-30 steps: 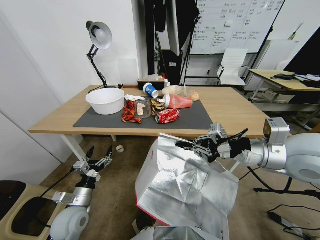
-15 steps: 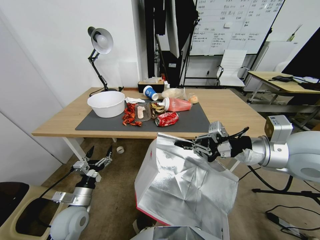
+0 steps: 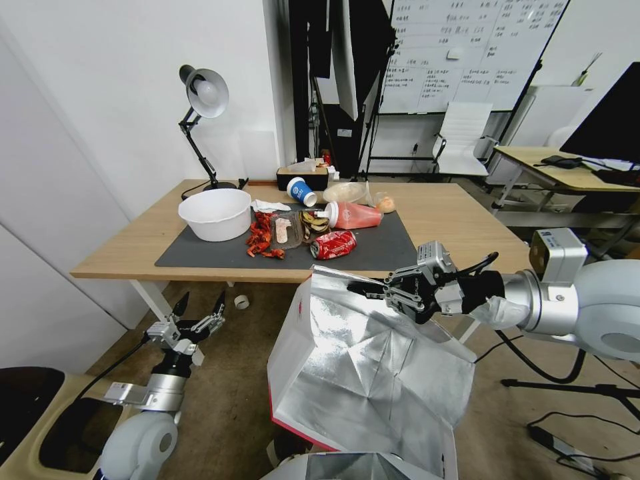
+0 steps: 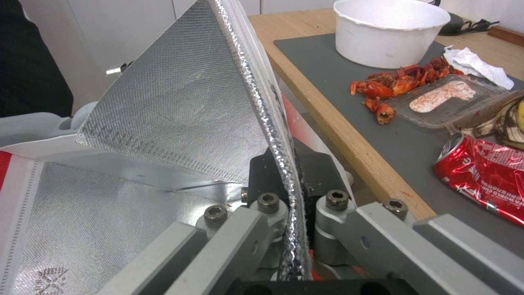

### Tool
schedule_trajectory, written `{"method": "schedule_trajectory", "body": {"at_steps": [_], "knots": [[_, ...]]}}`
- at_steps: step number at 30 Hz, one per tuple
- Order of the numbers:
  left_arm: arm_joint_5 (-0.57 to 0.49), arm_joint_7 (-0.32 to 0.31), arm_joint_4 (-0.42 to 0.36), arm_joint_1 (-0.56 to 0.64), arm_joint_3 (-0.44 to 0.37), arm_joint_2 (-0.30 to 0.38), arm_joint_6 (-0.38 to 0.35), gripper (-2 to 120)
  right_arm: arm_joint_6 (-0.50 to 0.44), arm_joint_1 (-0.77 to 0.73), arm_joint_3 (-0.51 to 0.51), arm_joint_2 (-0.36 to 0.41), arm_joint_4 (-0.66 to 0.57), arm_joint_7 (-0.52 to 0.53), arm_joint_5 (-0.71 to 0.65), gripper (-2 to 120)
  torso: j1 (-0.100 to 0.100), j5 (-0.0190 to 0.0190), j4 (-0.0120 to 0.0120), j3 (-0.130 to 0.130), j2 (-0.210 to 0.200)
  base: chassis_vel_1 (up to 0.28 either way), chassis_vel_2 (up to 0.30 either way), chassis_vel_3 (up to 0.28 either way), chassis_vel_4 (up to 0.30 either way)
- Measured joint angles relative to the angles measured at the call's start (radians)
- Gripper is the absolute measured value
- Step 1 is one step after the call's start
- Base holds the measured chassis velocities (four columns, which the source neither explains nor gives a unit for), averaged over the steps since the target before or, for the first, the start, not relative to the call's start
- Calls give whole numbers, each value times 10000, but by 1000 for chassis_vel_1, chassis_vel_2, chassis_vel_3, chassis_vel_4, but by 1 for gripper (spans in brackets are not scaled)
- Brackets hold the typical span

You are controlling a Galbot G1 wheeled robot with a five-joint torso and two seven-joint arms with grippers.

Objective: Pick up the food delivery bag from the floor and place it on the table.

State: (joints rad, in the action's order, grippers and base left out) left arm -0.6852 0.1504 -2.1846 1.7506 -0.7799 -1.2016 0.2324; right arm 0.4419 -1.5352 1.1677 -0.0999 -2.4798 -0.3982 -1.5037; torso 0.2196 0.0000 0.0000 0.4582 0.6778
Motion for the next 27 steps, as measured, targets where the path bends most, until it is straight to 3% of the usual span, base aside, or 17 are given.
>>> {"method": "schedule_trajectory", "body": {"at_steps": [27], "knots": [[3,13,-82,11,-27,34,2,100,-28,-27,118,-147,-154,-41,77,0,494,1,0,731,1224,0,0,0,0]]}}
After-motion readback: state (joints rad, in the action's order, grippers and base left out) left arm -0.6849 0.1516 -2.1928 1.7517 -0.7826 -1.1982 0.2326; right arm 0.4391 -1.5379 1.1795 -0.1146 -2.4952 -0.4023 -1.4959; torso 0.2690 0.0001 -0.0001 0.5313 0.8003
